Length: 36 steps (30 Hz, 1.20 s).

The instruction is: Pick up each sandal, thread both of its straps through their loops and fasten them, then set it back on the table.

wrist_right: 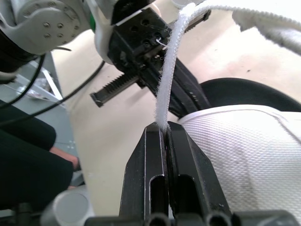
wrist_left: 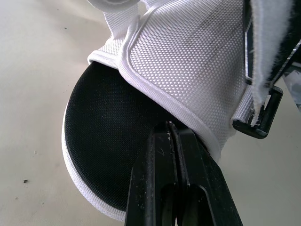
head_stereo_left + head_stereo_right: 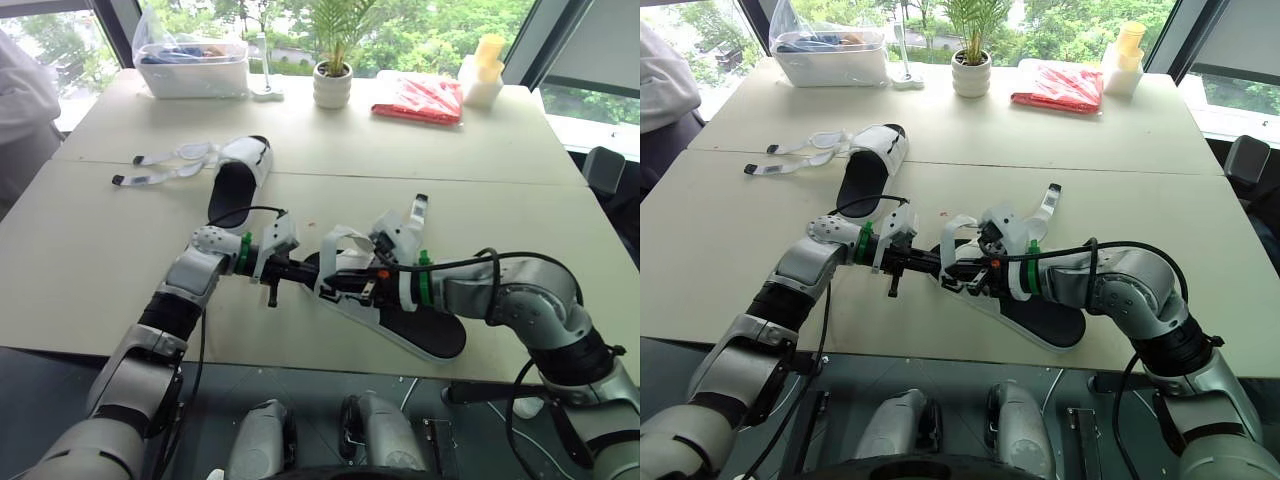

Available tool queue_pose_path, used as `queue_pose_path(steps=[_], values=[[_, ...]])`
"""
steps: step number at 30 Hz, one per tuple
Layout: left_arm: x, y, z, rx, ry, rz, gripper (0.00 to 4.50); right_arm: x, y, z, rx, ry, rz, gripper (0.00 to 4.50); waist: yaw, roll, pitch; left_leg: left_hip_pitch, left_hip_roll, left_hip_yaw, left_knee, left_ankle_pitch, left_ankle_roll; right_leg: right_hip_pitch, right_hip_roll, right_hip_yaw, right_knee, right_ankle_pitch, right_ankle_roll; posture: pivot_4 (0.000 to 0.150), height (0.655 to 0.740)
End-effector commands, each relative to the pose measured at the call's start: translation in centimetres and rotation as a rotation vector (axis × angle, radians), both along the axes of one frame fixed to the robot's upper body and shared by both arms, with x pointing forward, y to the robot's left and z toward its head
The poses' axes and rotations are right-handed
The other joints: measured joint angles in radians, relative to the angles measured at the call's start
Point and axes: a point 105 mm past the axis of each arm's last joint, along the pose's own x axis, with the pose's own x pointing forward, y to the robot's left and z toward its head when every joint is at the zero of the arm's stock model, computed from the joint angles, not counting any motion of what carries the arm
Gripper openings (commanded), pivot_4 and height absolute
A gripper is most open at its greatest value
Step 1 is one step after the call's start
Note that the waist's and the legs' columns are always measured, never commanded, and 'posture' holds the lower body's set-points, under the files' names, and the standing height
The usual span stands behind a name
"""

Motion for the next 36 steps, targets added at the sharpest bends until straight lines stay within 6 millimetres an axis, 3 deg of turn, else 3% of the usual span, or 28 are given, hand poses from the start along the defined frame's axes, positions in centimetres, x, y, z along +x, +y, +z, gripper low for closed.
queue_pose_path(steps=[1, 8, 17, 25, 31, 36], values=[[0.4, 0.3, 0.4, -0.006, -0.022, 0.029, 0.00, -0.5, 0.0, -0.1, -0.024, -0.010, 0.024, 0.06, 0.000, 0.000, 0.000, 0.000, 0.000, 0.000, 0.000, 0.000, 0.000, 0.000, 0.000, 0.000, 0.000, 0.000, 0.000, 0.150, 0.7288], [0.3, 0.3, 0.3, -0.006, -0.024, 0.031, 0.00, -2.0, 0.6, 0.2, 0.016, 0.030, 0.071, 0.06, 0.000, 0.000, 0.000, 0.000, 0.000, 0.000, 0.000, 0.000, 0.000, 0.000, 0.000, 0.000, 0.000, 0.000, 0.000, 0.150, 0.7288], [0.4, 0.2, 0.2, -0.007, -0.027, 0.031, 0.00, -1.9, -0.2, -1.1, -0.119, -0.054, 0.053, 0.06, -0.001, 0.000, 0.000, 0.000, 0.000, 0.000, 0.000, 0.000, 0.000, 0.000, 0.000, 0.000, 0.000, 0.000, 0.000, 0.150, 0.7288], [0.7, 0.0, 0.2, -0.011, -0.032, 0.032, 0.00, -1.3, -0.6, -0.2, -0.153, -0.108, 0.055, 0.06, 0.001, 0.000, 0.000, 0.000, 0.000, 0.000, 0.000, 0.000, 0.000, 0.000, 0.000, 0.000, 0.000, 0.000, 0.000, 0.150, 0.7288], [0.6, -0.3, 0.3, -0.023, -0.031, 0.031, 0.00, -1.2, -0.7, -3.2, -0.279, -0.125, 0.095, 0.06, 0.000, 0.000, 0.000, 0.001, 0.000, 0.000, 0.000, 0.000, 0.000, 0.000, 0.000, 0.000, 0.000, 0.000, 0.000, 0.150, 0.7288], [0.6, -0.2, 0.4, -0.024, -0.032, 0.032, 0.00, -0.7, -0.9, -3.4, -0.293, -0.136, 0.081, 0.06, -0.001, 0.000, -0.001, 0.002, 0.000, 0.000, 0.000, 0.000, 0.000, 0.002, 0.000, 0.000, 0.000, 0.000, 0.000, 0.150, 0.7288]])
